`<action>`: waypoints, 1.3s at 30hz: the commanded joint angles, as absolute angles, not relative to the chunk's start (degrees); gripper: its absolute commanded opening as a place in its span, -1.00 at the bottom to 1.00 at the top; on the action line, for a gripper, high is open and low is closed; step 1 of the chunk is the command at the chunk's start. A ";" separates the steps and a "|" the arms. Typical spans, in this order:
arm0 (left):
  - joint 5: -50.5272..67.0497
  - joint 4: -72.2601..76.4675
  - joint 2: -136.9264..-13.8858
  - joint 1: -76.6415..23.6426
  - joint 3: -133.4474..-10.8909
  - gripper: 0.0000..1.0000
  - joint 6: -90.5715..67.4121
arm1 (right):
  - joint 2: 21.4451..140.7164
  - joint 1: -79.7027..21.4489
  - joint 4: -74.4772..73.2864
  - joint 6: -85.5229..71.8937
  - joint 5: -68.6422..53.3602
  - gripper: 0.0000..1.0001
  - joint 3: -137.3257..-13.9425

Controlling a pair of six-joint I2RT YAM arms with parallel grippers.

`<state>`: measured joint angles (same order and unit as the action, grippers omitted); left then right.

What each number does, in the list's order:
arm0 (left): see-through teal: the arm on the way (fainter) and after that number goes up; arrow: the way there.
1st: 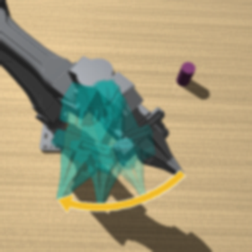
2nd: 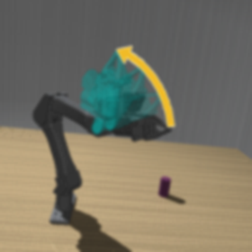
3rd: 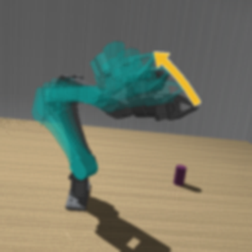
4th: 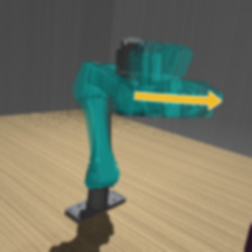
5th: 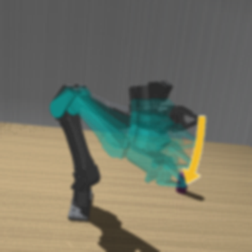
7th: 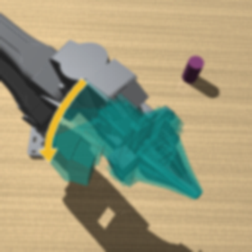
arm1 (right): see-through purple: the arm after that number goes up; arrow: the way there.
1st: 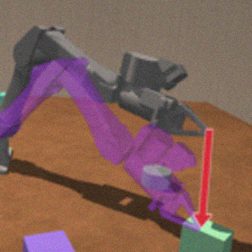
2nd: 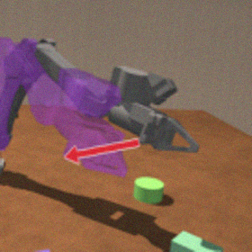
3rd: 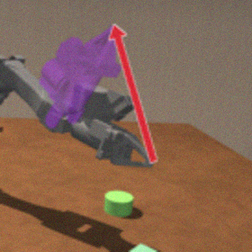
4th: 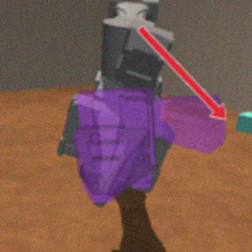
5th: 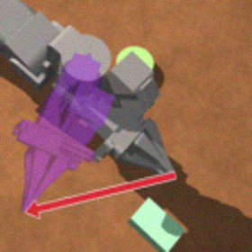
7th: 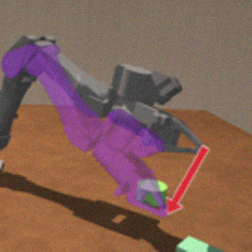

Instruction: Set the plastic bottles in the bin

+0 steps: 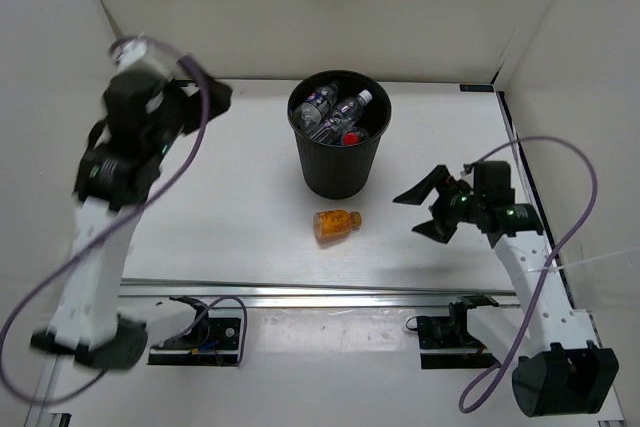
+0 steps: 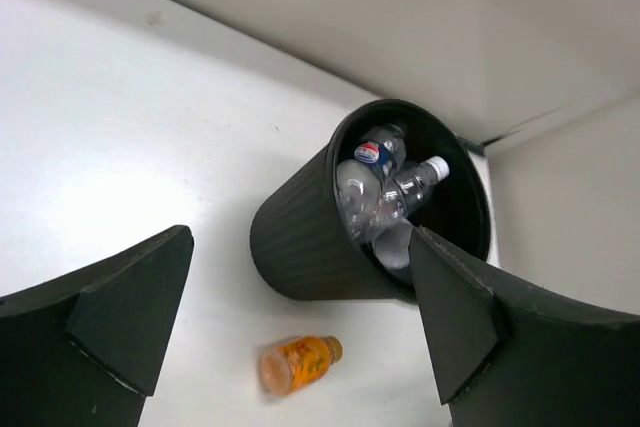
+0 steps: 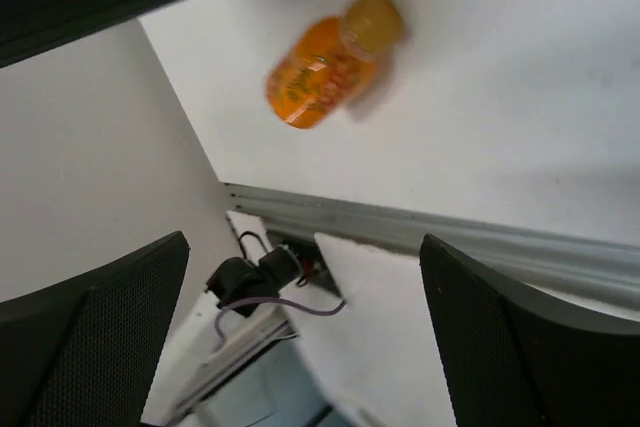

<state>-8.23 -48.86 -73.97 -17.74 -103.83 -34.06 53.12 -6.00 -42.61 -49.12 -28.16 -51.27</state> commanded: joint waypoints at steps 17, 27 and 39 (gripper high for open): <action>-13.10 -70.31 -50.89 -17.58 -86.39 1.00 -39.20 | 79.53 -23.64 -9.60 -91.58 -31.55 1.00 -38.58; -13.10 -73.39 -50.27 -17.58 -86.40 1.00 -41.65 | 96.23 -26.63 -7.03 -92.29 -33.93 1.00 -48.77; -16.35 -78.05 -47.82 -17.58 -88.42 1.00 -43.86 | 100.99 -27.86 -9.48 -89.22 -36.91 -0.01 -48.35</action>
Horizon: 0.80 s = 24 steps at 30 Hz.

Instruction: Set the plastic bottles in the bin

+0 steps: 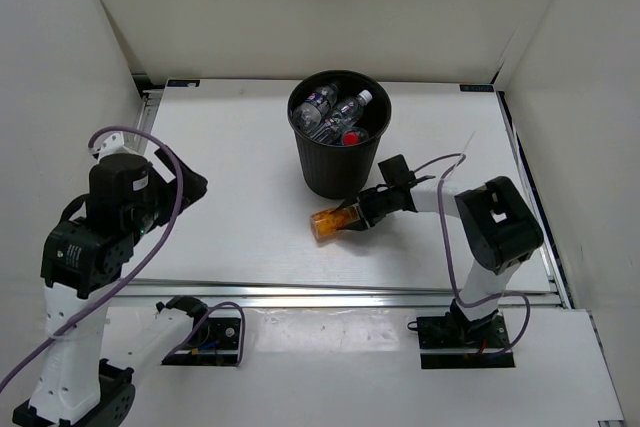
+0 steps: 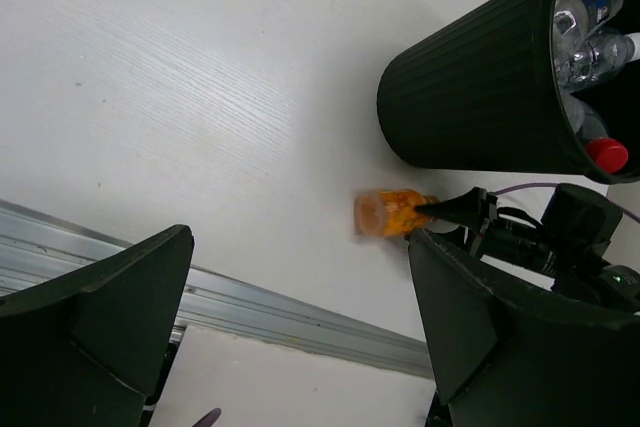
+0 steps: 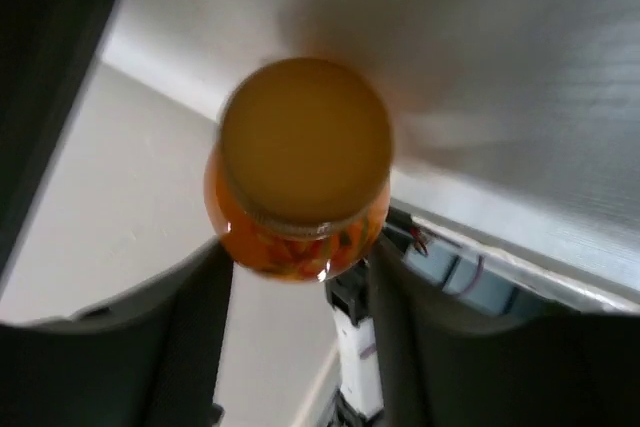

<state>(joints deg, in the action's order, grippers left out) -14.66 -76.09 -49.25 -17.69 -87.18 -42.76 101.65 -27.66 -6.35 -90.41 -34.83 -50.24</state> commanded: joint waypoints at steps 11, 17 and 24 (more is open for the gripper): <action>-17.40 -71.81 -46.23 -17.58 -81.13 1.00 -42.90 | 77.26 -27.33 -30.94 -77.09 -27.52 -0.21 -50.44; -13.89 -68.99 -47.54 -17.58 -78.13 1.00 -40.96 | 85.24 -28.56 -39.71 -66.45 -23.38 1.00 -63.27; -14.41 -70.22 -47.55 -17.58 -78.13 1.00 -39.91 | 92.63 -30.41 -45.52 -64.34 -19.34 1.00 -64.96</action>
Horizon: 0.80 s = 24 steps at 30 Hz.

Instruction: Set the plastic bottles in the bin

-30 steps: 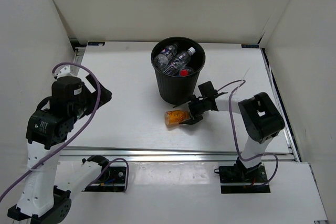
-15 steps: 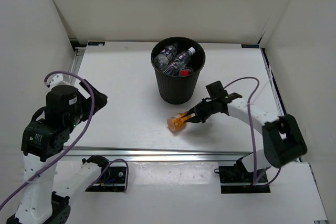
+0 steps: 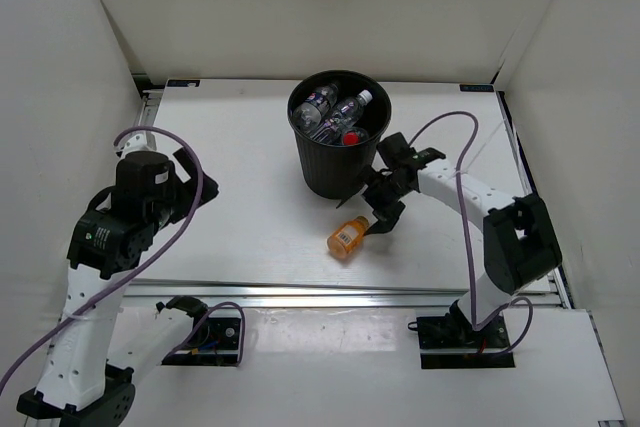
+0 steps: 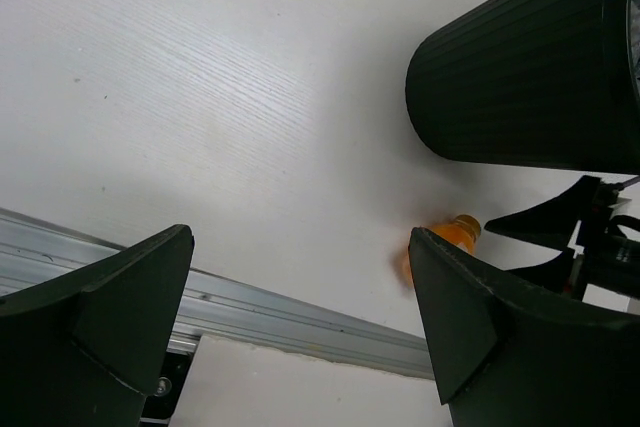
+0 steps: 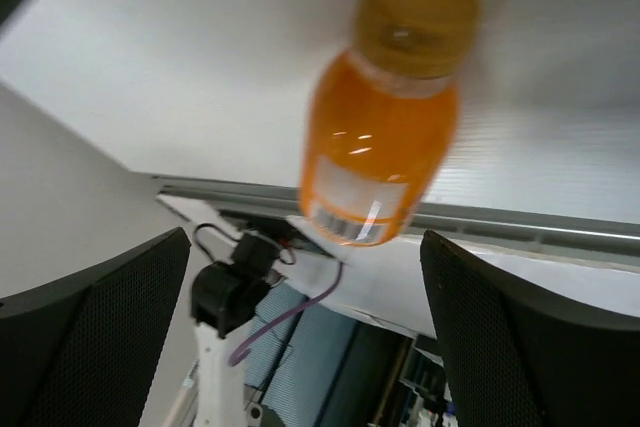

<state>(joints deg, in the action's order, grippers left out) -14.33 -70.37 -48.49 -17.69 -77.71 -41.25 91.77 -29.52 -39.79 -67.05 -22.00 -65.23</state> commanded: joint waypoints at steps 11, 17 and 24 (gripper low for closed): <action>-15.64 -73.12 -45.18 -17.58 -76.46 1.00 -42.18 | 98.78 -31.46 -43.07 -64.34 -23.20 1.00 -59.16; -16.78 -75.05 -45.18 -17.58 -76.99 1.00 -42.19 | 104.84 -31.46 -40.25 -64.34 -25.75 0.98 -60.72; -17.31 -76.73 -44.56 -17.58 -78.05 1.00 -42.71 | 105.48 -31.46 -40.25 -64.34 -25.75 0.22 -61.00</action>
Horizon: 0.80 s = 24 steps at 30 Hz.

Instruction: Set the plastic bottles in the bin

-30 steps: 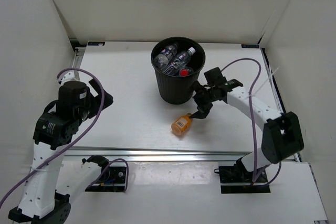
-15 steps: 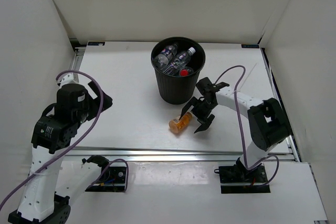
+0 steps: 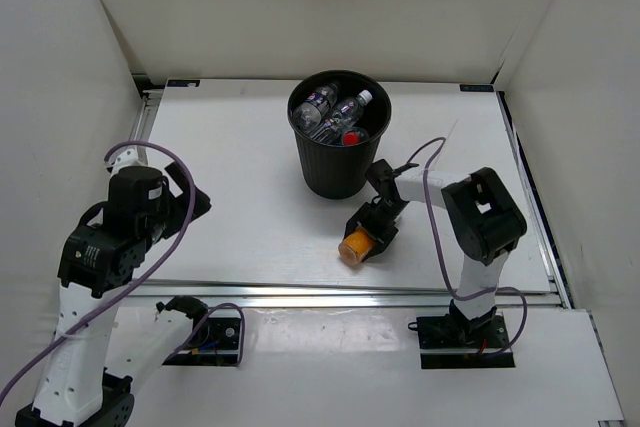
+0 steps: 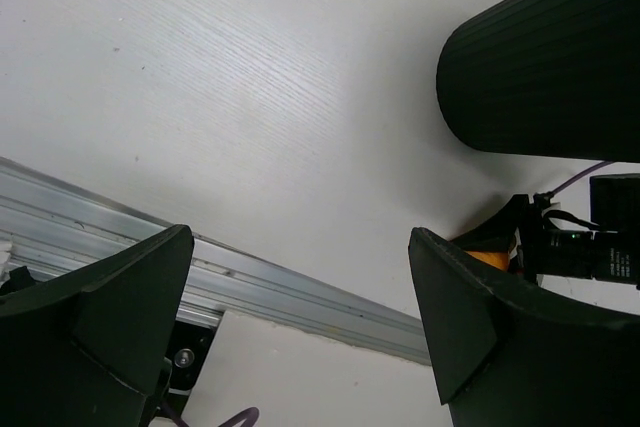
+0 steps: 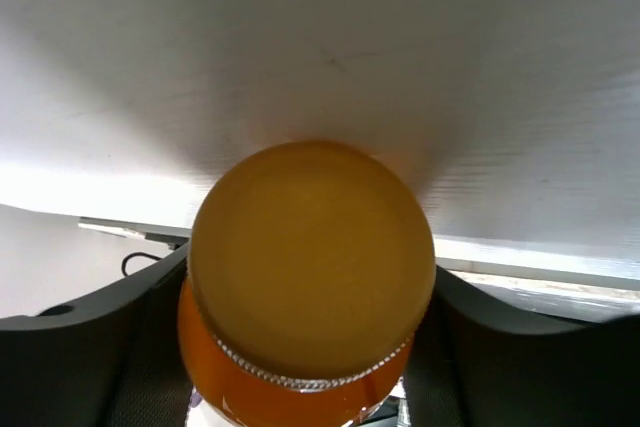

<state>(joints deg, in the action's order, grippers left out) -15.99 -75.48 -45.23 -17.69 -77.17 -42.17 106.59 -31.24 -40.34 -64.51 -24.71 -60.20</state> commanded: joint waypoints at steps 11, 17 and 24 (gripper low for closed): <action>-18.37 -77.26 -43.42 -17.58 -77.43 1.00 -43.77 | 81.34 -34.36 -58.41 -68.28 -25.67 -0.53 -62.12; -18.37 -74.54 -43.42 -17.58 -75.85 1.00 -43.77 | 73.83 -34.46 -62.93 -66.37 -8.29 -0.62 -87.23; -16.61 -70.85 -43.42 -17.58 -70.67 1.00 -42.55 | 100.78 -27.78 -63.10 -49.93 -7.90 -0.37 -130.65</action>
